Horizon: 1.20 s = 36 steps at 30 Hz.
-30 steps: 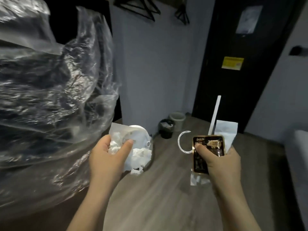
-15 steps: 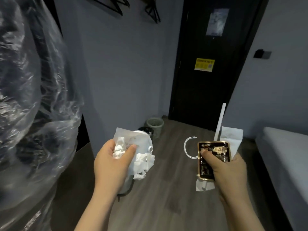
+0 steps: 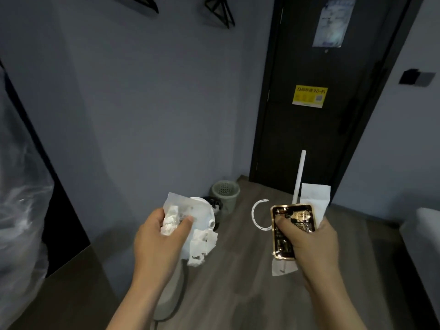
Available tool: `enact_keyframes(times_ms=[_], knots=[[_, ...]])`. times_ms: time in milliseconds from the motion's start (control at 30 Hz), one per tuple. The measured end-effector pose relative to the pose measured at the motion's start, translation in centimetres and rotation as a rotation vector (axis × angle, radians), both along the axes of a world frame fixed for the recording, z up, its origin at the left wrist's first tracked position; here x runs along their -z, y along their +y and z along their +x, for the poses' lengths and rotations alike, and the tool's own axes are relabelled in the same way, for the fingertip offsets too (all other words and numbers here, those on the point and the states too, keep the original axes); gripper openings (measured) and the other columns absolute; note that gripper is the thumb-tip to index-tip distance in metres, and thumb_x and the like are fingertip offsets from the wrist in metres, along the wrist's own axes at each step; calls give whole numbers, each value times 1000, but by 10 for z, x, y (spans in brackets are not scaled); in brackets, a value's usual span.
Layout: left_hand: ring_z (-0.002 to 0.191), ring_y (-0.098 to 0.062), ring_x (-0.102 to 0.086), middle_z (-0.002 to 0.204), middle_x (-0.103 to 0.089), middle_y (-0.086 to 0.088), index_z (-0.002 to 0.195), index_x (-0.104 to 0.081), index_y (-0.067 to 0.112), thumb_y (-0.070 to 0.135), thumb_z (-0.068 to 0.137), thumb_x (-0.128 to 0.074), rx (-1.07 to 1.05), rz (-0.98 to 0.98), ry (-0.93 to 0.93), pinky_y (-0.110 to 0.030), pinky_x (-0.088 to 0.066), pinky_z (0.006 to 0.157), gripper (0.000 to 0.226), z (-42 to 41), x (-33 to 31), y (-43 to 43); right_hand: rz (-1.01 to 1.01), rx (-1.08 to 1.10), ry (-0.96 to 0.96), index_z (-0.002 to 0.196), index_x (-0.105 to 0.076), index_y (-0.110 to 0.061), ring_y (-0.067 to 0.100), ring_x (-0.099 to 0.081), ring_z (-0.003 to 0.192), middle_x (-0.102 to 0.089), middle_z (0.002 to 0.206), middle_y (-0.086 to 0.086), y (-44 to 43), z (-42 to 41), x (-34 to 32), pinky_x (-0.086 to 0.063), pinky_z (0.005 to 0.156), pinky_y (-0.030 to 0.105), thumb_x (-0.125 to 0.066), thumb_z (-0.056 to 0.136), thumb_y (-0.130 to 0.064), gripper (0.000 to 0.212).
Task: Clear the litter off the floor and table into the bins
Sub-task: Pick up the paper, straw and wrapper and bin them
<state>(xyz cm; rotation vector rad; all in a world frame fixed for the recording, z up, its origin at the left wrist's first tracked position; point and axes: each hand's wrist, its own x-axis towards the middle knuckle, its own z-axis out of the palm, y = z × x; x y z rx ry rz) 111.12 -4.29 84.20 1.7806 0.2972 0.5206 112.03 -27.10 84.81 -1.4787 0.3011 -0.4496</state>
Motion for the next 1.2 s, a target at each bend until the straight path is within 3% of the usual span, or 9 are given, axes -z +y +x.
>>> enact_keyframes(times_ms=[100, 200, 267, 400, 533, 733, 1000, 1133, 1200], knots=[[62, -7, -61, 69, -69, 0, 77, -66, 17, 23, 79, -72, -5, 28, -2, -15, -45, 51, 9, 44, 1, -19, -21, -22, 4, 86, -65, -12, 25, -68, 66, -69, 76, 9, -15, 48, 1, -54, 49, 33, -78, 71, -3, 22], [63, -2, -60, 69, -69, 3, 78, -66, 19, 23, 79, -71, -1, 56, 20, -9, -41, 48, 7, 87, 2, -33, -26, -38, 16, 86, -65, -12, 25, -69, 66, -70, 76, 9, -23, 88, 7, -53, 48, 31, -79, 71, -3, 22], [62, -2, -61, 68, -69, 3, 77, -66, 20, 25, 78, -71, 9, 53, 22, -12, -41, 48, 8, 118, 4, -38, -36, -45, 26, 87, -65, -11, 26, -69, 69, -70, 78, 10, -27, 115, 12, -55, 53, 34, -78, 71, -3, 23], [68, -15, -67, 70, -70, 5, 76, -65, 23, 30, 77, -73, 60, 4, 39, -35, -52, 59, 11, 191, 10, -43, -37, -34, 19, 84, -66, -13, 28, -69, 71, -70, 76, 11, -33, 181, 19, -58, 56, 40, -78, 71, -2, 21], [73, -26, -69, 75, -71, -2, 79, -66, 21, 35, 70, -70, 116, -62, 47, -48, -56, 68, 18, 273, 14, -41, -42, 14, 30, 83, -65, -14, 26, -69, 67, -70, 75, 9, -28, 257, 24, -54, 51, 34, -79, 69, -2, 23], [69, -15, -65, 72, -69, 0, 77, -65, 19, 24, 78, -73, 114, 8, 44, -27, -47, 57, 10, 397, 16, -23, -102, 22, 34, 81, -66, -16, 18, -68, 58, -70, 65, 0, -8, 366, 26, -52, 45, 31, -80, 70, -5, 21], [72, -20, -67, 73, -70, -1, 78, -67, 19, 21, 79, -72, 87, 13, 125, -40, -54, 66, 6, 514, 40, -7, -102, -13, 150, 82, -66, -12, 28, -70, 68, -70, 69, 8, 8, 494, 49, -59, 57, 50, -80, 71, -8, 18], [64, -12, -63, 68, -67, 1, 72, -63, 20, 26, 79, -72, -30, 64, 119, -27, -43, 54, 13, 583, 58, -2, -105, -74, 170, 78, -67, -13, 26, -70, 67, -70, 66, 6, 7, 579, 70, -58, 58, 45, -79, 71, -7, 16], [66, -14, -63, 69, -66, 1, 73, -62, 20, 26, 78, -72, -83, 79, 126, -29, -44, 55, 13, 618, 68, -5, -97, -112, 171, 76, -66, -17, 19, -69, 64, -70, 64, 1, 7, 625, 83, -57, 56, 38, -80, 70, -8, 17]])
